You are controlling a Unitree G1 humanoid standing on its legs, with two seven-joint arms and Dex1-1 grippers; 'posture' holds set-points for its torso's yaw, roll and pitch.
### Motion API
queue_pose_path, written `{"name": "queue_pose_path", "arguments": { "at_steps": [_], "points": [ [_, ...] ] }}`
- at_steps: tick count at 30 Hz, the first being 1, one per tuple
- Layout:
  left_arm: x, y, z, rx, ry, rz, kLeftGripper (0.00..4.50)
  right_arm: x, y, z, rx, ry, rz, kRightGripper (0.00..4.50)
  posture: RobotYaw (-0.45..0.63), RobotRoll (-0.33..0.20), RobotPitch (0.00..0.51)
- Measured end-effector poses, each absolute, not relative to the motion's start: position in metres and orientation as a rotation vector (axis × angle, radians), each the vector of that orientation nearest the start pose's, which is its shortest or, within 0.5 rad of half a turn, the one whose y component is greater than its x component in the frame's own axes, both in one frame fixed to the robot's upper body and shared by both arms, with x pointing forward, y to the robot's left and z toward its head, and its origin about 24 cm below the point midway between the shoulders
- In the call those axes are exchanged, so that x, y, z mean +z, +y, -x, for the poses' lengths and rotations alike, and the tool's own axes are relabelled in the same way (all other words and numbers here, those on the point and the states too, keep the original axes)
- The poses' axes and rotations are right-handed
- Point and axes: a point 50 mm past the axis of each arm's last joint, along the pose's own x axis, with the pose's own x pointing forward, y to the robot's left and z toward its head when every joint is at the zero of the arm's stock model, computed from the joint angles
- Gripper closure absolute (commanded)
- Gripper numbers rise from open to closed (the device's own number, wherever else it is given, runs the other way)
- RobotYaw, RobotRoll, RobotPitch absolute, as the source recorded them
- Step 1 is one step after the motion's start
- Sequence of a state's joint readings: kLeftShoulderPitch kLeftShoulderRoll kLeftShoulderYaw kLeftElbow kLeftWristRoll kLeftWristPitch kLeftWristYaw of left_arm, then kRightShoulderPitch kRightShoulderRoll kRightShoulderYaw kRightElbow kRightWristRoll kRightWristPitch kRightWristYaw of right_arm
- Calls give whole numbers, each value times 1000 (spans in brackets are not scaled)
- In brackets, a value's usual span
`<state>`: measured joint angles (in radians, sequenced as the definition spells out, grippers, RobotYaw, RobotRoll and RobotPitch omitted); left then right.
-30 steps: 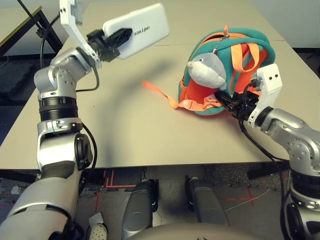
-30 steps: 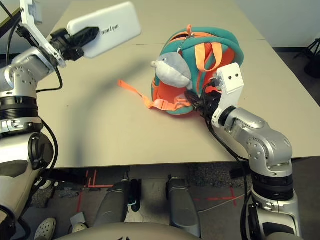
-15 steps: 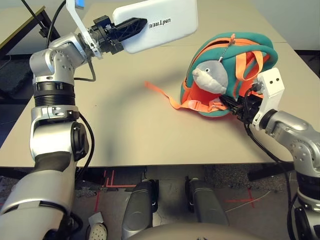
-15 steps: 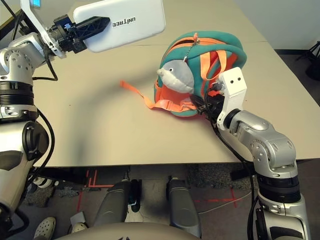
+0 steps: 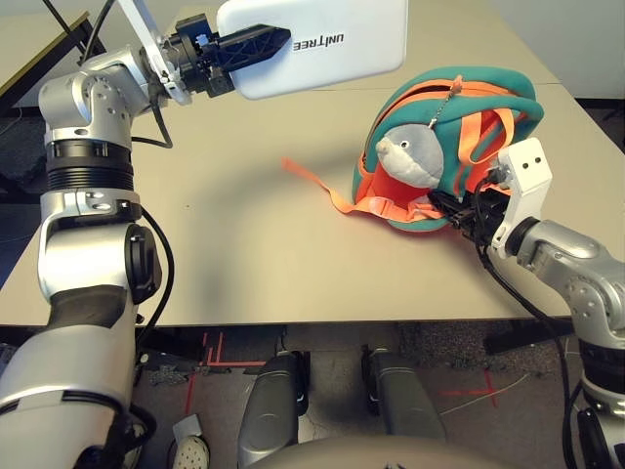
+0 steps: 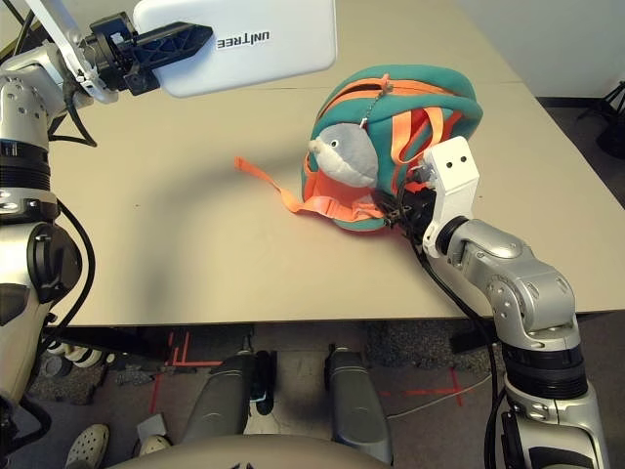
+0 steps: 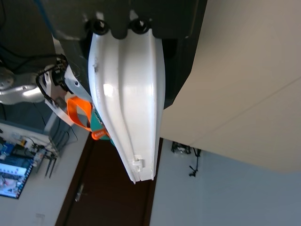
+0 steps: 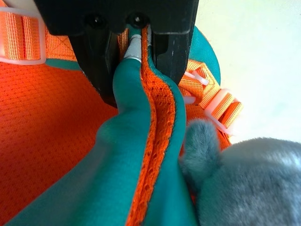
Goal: Put the pencil case into the backpack and zip it.
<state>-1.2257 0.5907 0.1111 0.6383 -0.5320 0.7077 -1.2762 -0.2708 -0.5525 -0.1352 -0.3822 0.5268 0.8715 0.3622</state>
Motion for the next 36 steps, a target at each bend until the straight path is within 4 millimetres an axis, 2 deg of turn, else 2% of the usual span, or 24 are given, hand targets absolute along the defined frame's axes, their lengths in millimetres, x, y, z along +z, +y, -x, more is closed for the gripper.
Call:
{"name": "queue_pose_path", "arguments": {
  "at_steps": [9, 19, 31, 36],
  "points": [
    [299, 178, -357, -1302, -24, 96, 3310, 154, -197, -277, 468, 203, 42, 3749, -199, 0, 133],
    [294, 173, -362, -1278, -15, -68, 3310, 160, -196, -281, 466, 191, 38, 3749, -201, 0, 130],
    [272, 139, -373, -1345, 47, -184, 3310, 167, -195, -289, 472, 181, 28, 3749, -187, 0, 128],
    [264, 113, -381, -1377, 61, -236, 3310, 168, -196, -293, 475, 184, 21, 3749, -180, 0, 124]
  ]
}}
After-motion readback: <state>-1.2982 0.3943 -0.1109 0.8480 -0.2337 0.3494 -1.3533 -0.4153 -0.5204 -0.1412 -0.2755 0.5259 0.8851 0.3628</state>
